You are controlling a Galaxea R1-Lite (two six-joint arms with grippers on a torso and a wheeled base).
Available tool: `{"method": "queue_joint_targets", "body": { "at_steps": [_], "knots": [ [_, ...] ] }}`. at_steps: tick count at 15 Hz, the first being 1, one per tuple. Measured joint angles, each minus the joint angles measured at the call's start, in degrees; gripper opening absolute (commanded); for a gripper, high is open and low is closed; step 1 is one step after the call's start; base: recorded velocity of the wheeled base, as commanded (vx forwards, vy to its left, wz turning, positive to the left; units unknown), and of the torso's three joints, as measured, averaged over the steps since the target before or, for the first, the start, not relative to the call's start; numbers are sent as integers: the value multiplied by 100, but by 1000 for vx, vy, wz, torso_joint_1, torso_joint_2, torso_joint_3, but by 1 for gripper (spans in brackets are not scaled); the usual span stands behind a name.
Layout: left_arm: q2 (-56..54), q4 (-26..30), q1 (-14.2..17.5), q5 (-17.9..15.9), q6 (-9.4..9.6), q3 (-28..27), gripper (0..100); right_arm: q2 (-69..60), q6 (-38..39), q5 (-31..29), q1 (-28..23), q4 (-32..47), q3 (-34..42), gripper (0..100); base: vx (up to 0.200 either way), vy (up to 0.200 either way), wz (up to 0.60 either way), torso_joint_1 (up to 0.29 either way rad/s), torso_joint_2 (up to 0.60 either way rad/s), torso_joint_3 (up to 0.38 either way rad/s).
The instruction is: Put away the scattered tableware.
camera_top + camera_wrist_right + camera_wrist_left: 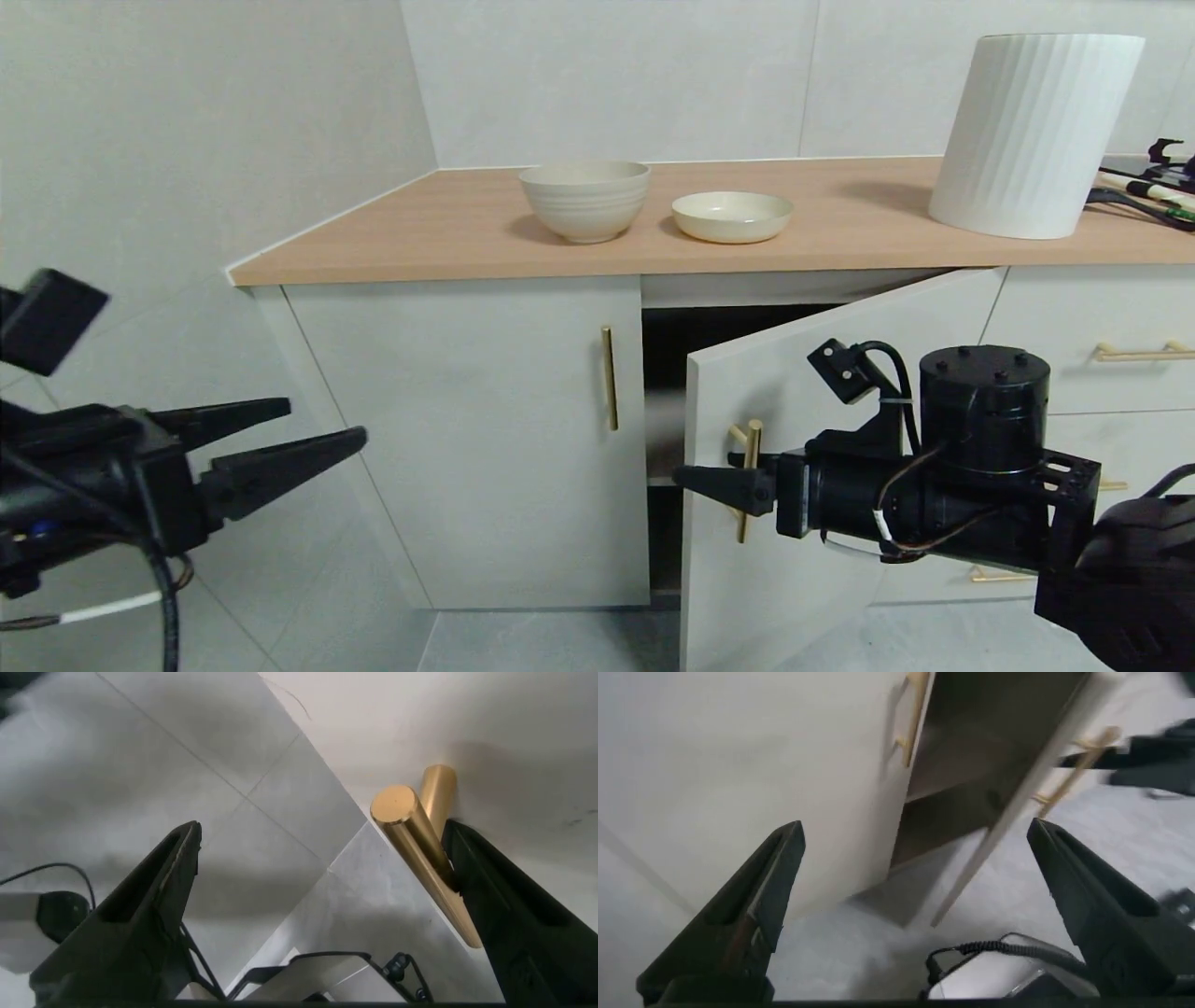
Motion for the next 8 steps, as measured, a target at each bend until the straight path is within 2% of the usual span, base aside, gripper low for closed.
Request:
{"method": "queue_joint_targets", "body": {
  "at_steps": [3,4,6,8],
  "knots": [
    [1025,-316,-522,6,-39,116,100,-91,-1,-5,67,7,90,100,0,0,0,0,0,0],
    [1215,-345,-631,17,-59,148,0,-105,-1,-7,80,7,105,100,0,0,0,0,0,0],
    [1421,-433,-841,112,-402,157,0,-124,0,-7,85,0,129,100,0,0,0,0,0,0],
    [1535,-964,-990,121,-652,155,0,-129,7,-2,96,-4,140,100,0,0,0,0,0,0]
  ]
}}
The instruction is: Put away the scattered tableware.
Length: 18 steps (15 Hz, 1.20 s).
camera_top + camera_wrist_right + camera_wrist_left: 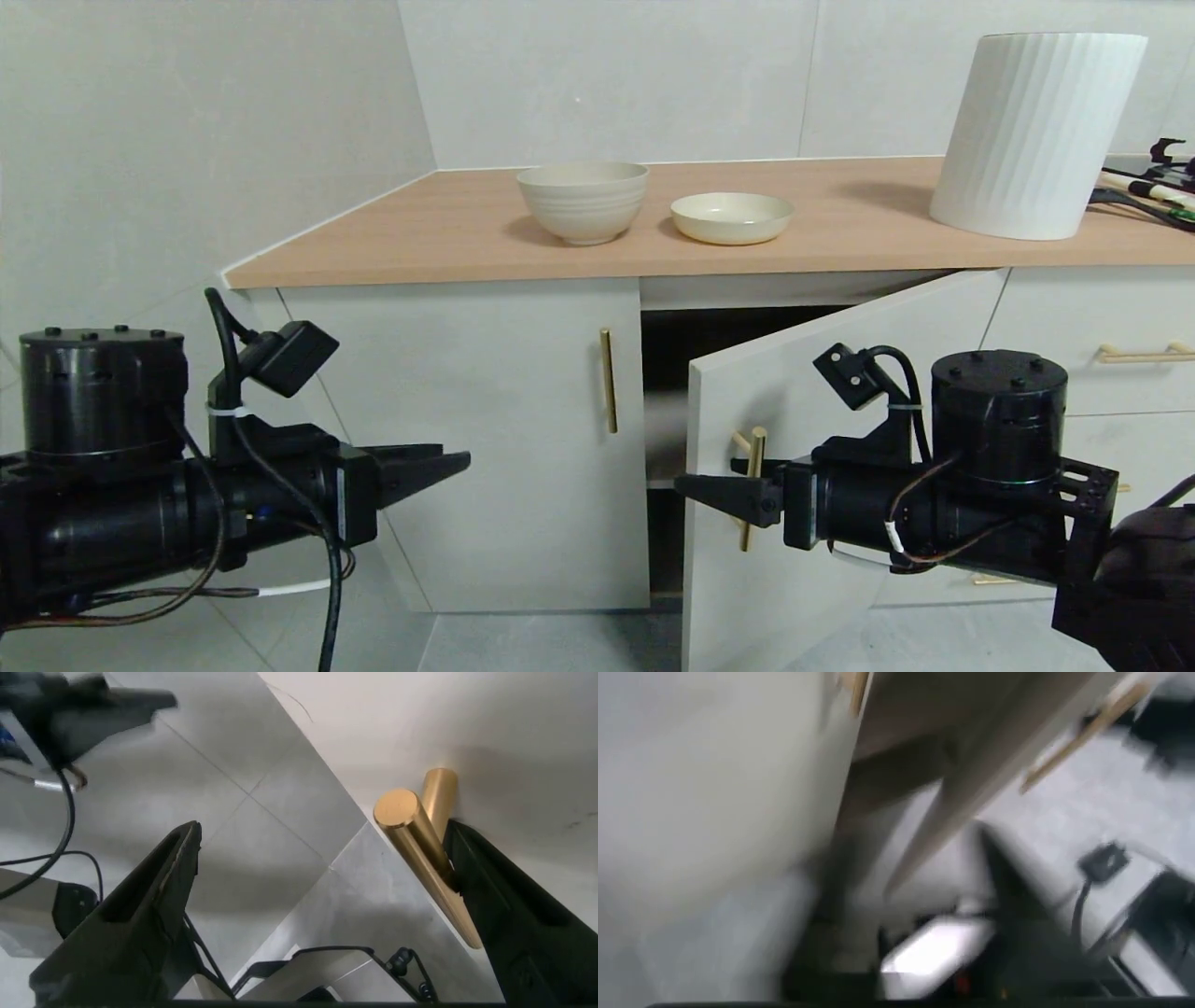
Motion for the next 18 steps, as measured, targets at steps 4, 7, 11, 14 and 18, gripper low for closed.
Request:
{"method": "queue_joint_targets", "body": {
  "at_steps": [4,7,11,14,18],
  "knots": [
    [265,-917,-174,-5,-299,77,0,7,11,17,0,-5,11,100,0,0,0,0,0,0],
    [562,-1203,-650,-27,-299,-57,0,-52,24,41,0,6,61,100,0,0,0,0,0,0],
    [1290,-1242,-1312,-16,-684,-747,0,-138,-2,30,52,17,134,100,0,0,0,0,0,0],
    [2031,-1803,-1860,213,-1002,-934,0,-267,-51,52,37,13,295,100,0,0,0,0,0,0],
    [3007,-2638,-2103,853,-1067,-1312,0,-405,-55,79,-2,2,350,100,0,0,0,0,0,0]
  ]
}}
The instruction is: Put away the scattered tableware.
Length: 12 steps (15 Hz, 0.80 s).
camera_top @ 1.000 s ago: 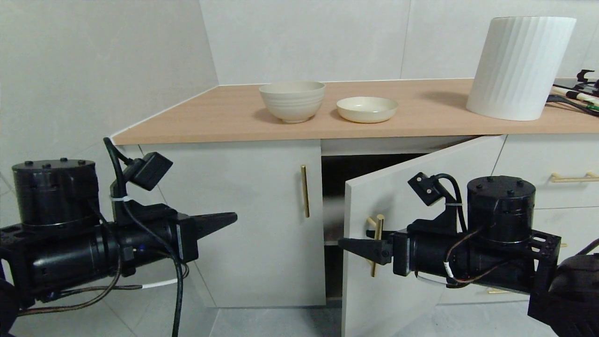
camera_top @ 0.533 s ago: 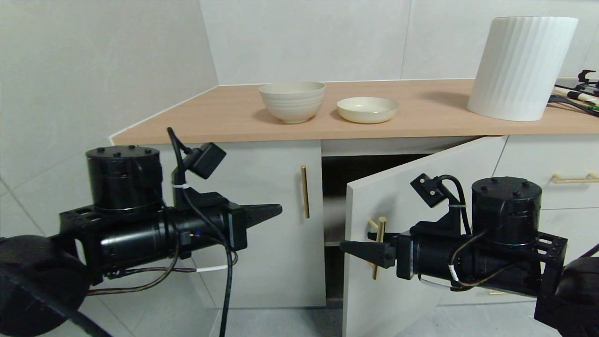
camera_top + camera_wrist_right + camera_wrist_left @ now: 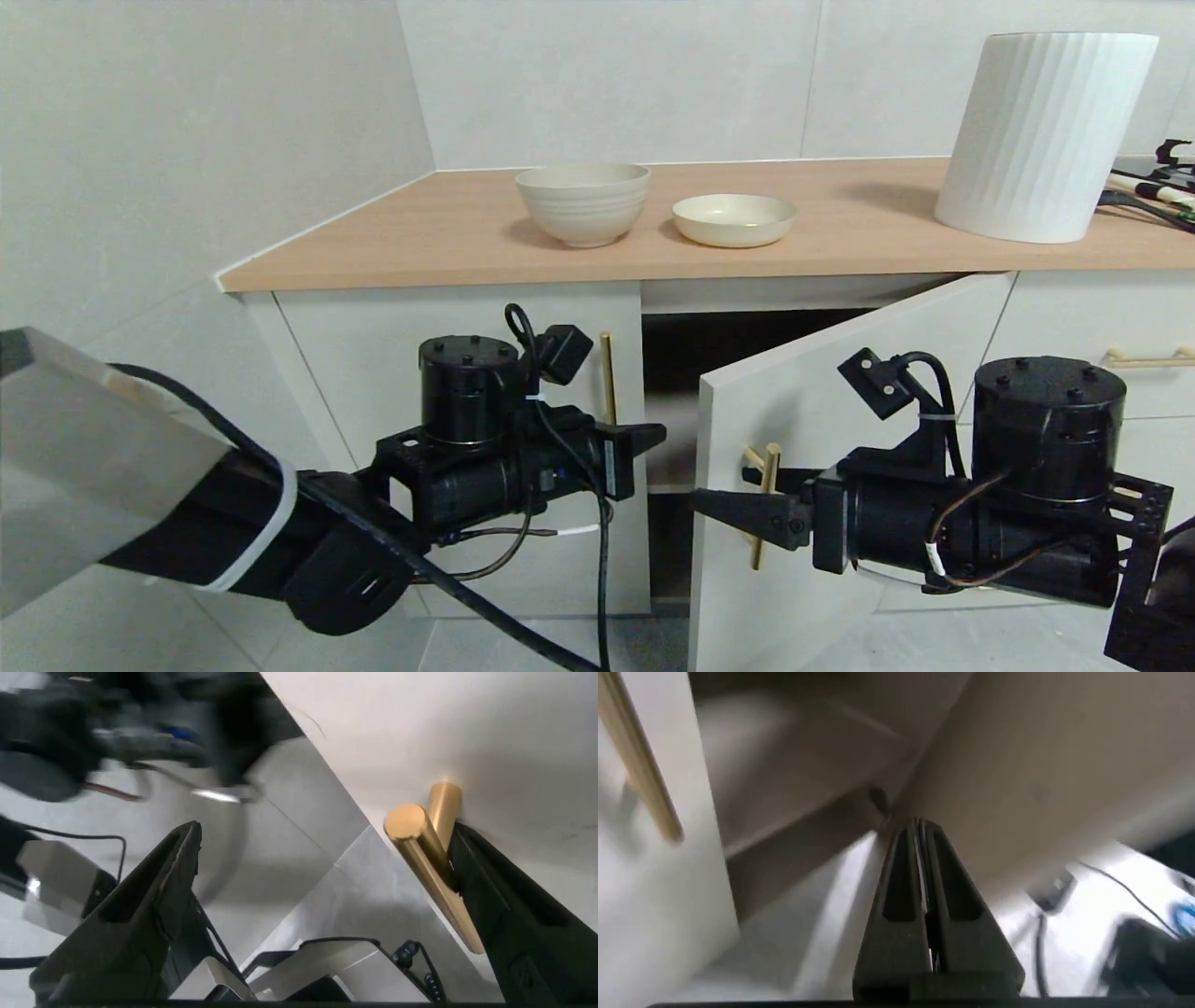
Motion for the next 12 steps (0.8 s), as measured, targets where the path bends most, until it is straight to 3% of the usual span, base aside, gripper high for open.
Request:
{"method": "queue_joint_targets", "body": {
  "at_steps": [4,7,12],
  "knots": [
    [551,-1075,-232,96,-24,-94,0,-37,-9,38,-127,-18,5,100,0,0,0,0,0,0],
    [962,-2002,-417,224,-26,-88,0,-45,-501,94,-419,-32,83,100,0,0,0,0,0,0],
    [1176,-2072,-546,241,9,-129,0,-271,-1330,-88,-1126,9,631,100,0,0,0,0,0,0]
  ]
}}
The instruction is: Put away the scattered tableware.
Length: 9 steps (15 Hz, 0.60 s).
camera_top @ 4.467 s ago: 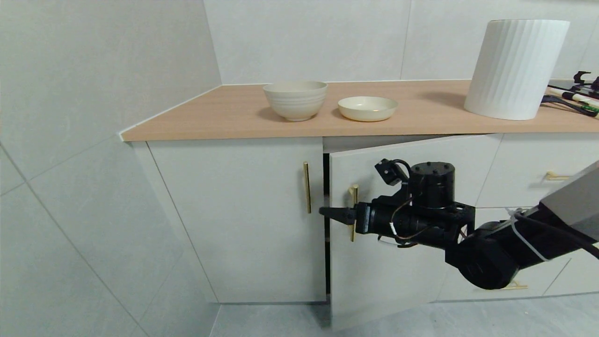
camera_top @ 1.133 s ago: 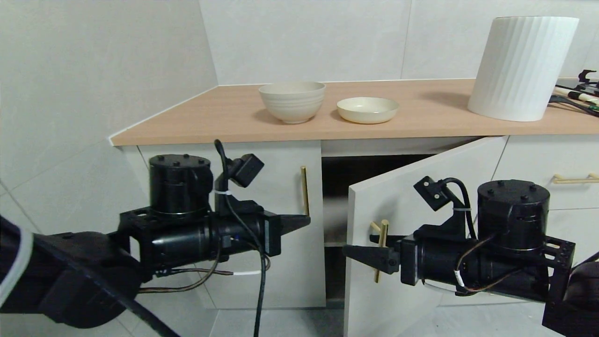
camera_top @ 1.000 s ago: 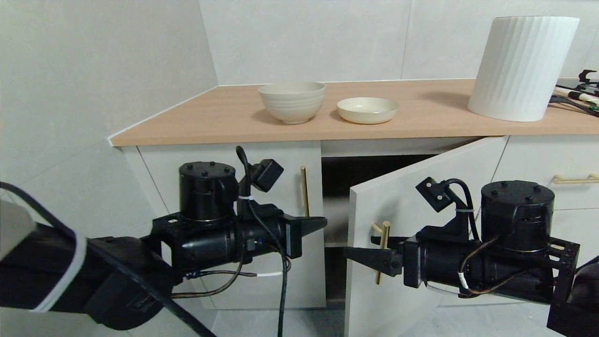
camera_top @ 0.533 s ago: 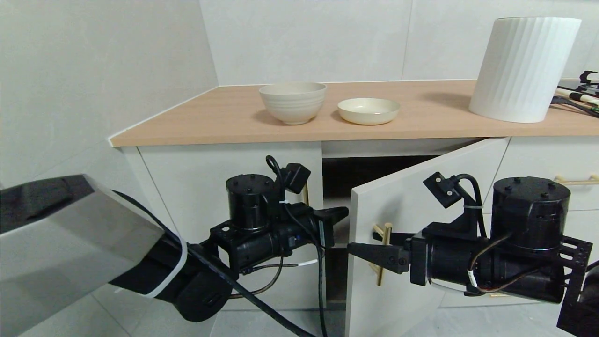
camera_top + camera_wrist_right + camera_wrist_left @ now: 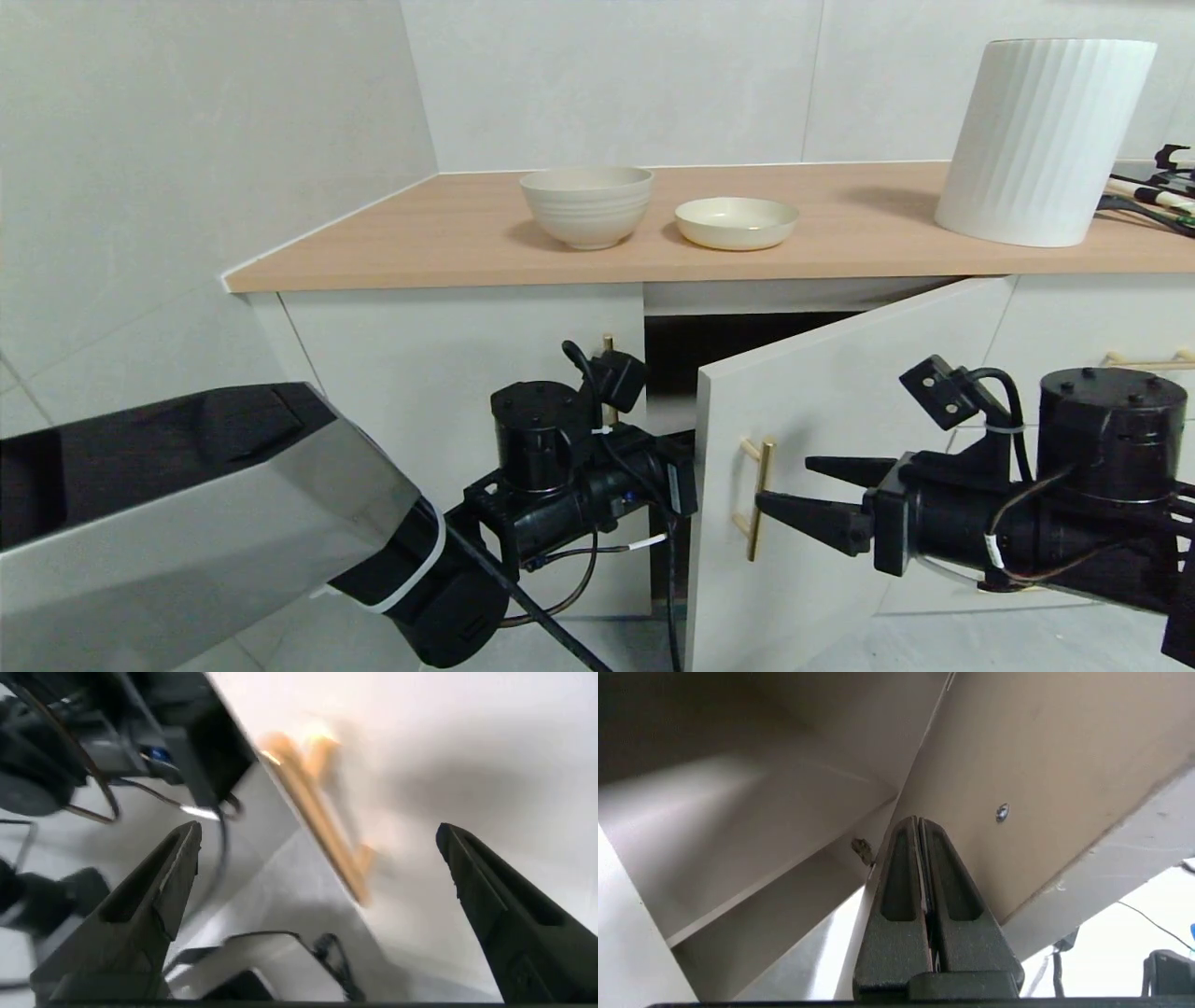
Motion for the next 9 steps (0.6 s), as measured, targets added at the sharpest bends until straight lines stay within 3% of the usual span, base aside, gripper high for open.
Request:
{"method": "queue_joint_targets", "body": {
  "at_steps": [8,9],
  "knots": [
    [-11,-49,-5,-6,-4,29,0,-758,-20,11,-21,83,1201,100,0,0,0,0,0,0],
    [-11,-46,-5,-6,-6,30,0,-789,-20,11,5,83,1232,100,-200,0,0,7,-12,7]
  ]
}}
